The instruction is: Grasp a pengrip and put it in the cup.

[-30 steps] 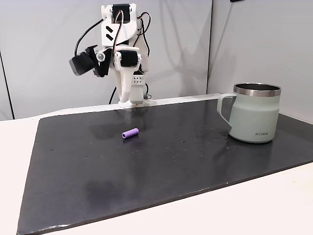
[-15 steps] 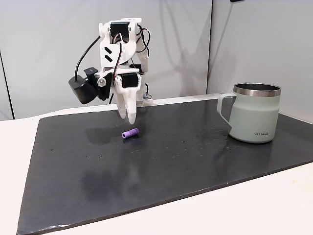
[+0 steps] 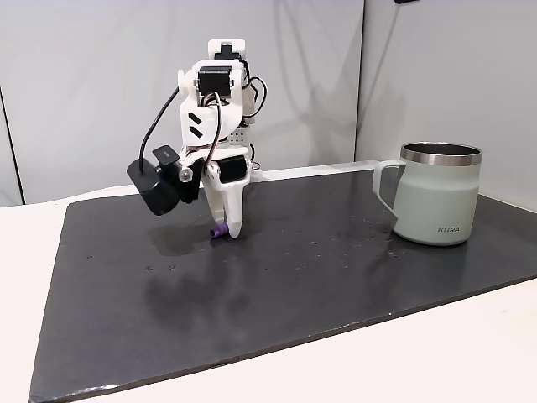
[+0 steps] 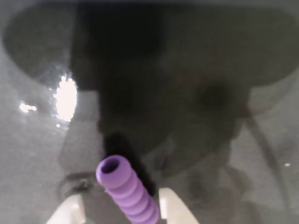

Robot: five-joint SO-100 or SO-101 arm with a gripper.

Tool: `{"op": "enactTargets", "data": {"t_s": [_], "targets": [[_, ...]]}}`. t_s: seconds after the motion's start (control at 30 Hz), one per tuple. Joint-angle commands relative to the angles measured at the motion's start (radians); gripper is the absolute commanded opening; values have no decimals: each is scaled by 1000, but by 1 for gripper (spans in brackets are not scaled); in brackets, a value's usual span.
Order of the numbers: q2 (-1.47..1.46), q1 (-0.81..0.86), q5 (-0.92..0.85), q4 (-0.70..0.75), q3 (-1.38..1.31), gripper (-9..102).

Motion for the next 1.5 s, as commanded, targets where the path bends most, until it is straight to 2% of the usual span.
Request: {"op": "enactTargets", "data": {"t_s": [0.0,0.23,0.47,0.8,1.07,1.37,1.47], "targets": [[11,-11,8,2,-58,13],[-11,-5,5,8,-58,1],[-11,21,0,20,-69,0],[-6,-12,67,305,-479,0],[184,-89,95,305,-532,0],[87,-270,172,298,-950,0],[67,-341,207,233,-992,0]]}}
